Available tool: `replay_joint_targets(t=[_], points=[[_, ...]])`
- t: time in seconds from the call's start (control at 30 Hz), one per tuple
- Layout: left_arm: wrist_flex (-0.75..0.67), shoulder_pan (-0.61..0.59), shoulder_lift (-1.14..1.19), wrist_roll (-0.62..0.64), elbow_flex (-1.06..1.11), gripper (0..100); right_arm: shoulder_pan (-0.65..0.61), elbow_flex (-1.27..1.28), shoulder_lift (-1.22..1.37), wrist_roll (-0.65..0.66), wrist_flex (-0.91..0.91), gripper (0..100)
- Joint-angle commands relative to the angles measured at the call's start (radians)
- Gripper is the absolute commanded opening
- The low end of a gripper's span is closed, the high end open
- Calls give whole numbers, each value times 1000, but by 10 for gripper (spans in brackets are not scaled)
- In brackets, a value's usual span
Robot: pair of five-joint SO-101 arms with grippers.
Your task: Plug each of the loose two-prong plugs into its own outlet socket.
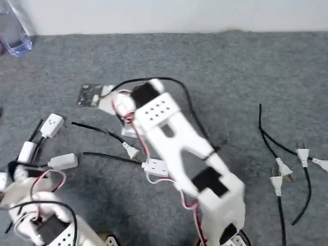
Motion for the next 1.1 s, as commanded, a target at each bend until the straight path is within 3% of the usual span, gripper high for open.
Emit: replay_joint_targets(t=[0.0, 0.2, 0.63, 0.87, 1.07], points=[[2, -158, -15, -25, -8, 13, -30, -175, 119, -32, -18, 201], [-38, -295, -15, -26, -5, 13, -30, -373, 349, -163, -13, 201], [100, -293, -15, -109, -5, 13, -39, -434, 507, -402, 1, 199], [184, -212, -15, -109, -5, 13, -131, -443, 430, -414, 99, 150], [186, -210, -15, -110, -5, 13, -139, -443, 394, -448, 117, 151]])
